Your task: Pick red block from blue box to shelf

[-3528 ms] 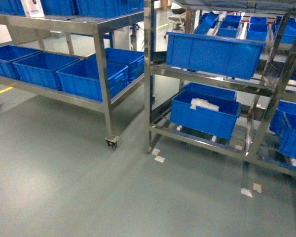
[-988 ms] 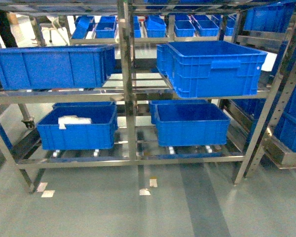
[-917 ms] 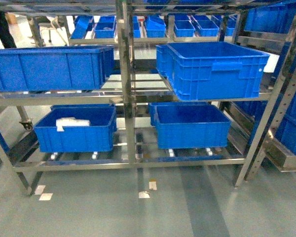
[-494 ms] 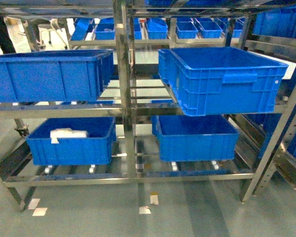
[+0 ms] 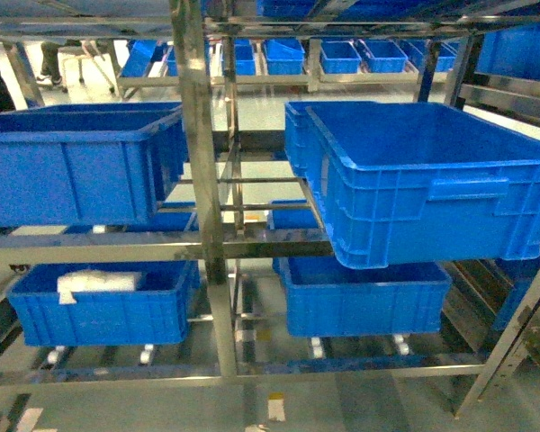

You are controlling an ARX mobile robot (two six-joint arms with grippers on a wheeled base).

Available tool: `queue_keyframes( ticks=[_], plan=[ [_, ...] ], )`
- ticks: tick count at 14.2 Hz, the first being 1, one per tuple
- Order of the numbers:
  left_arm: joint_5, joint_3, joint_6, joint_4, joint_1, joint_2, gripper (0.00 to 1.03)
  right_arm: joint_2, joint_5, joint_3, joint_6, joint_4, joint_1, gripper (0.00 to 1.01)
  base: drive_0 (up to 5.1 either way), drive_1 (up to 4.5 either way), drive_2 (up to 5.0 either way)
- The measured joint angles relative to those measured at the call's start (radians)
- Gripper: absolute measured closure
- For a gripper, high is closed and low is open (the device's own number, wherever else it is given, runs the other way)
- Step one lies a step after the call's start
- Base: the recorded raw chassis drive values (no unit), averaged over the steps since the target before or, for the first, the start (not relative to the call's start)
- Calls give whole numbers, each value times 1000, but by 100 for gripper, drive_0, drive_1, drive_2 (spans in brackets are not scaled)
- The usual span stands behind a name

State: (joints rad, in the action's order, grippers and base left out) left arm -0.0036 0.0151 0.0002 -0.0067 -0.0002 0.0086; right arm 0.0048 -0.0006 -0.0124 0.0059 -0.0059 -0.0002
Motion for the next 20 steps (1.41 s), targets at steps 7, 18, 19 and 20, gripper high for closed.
queue_keyframes(
  ticks=[7,18,19,20],
  plan=[
    [2,0,0,4,-1,0,5,0,0,0,0,1,0,72,152,440,-366],
    [3,0,0,4,1,0,5,0,0,0,0,2,0,72,-2,153,-158],
    [3,0,0,4,1,0,5,0,0,0,0,2,0,72,0,0,0],
    [3,0,0,3,1,0,5,0,0,0,0,2,0,72,0,0,0]
  ],
)
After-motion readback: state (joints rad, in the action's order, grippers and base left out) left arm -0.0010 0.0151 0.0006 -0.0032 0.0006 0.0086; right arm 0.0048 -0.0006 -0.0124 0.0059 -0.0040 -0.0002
